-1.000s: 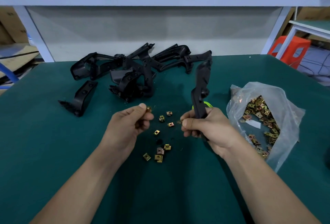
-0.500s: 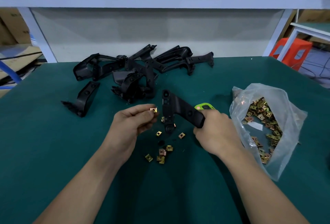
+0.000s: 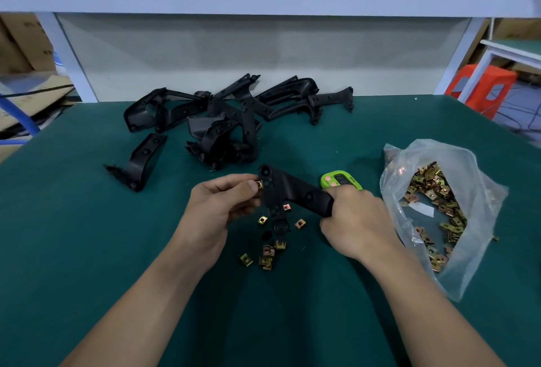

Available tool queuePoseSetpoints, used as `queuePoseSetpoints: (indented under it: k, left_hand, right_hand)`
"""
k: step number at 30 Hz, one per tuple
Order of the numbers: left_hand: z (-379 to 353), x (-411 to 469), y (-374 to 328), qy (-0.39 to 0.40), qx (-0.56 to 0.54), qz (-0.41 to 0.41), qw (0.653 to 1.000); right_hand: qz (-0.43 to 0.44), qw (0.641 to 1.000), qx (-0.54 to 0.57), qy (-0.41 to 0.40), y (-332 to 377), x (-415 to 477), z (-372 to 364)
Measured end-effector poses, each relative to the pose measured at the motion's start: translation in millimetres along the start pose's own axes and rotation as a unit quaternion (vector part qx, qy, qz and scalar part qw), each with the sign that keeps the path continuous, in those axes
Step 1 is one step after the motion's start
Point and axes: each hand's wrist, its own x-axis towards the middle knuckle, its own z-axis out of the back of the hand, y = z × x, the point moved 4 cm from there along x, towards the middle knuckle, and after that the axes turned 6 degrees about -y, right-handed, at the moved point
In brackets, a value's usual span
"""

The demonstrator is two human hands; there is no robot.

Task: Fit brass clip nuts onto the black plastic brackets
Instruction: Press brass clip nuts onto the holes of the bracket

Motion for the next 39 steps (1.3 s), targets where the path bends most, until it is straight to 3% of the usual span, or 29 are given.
queuePoseSetpoints:
  k: [9,24,39]
  left_hand:
    - [-0.2,-0.6,-1.6,0.005,0.005,-0.007,1.0]
    - [12.9,4.8,1.2,-0.045,0.068,0.029,0.996]
    - [20.0,6.9,-6.5,0.066,0.185,0.082,0.977]
  right_hand:
    - [-0.006,1.0,-0.002,0.007,1.2,-1.3,1.0]
    - [-0.003,0.99,-0.127,-0.054,21.2,-13.0,2.2]
    - [0.041,0.981,-0.182,-0.056,28.0,-16.3,6.4]
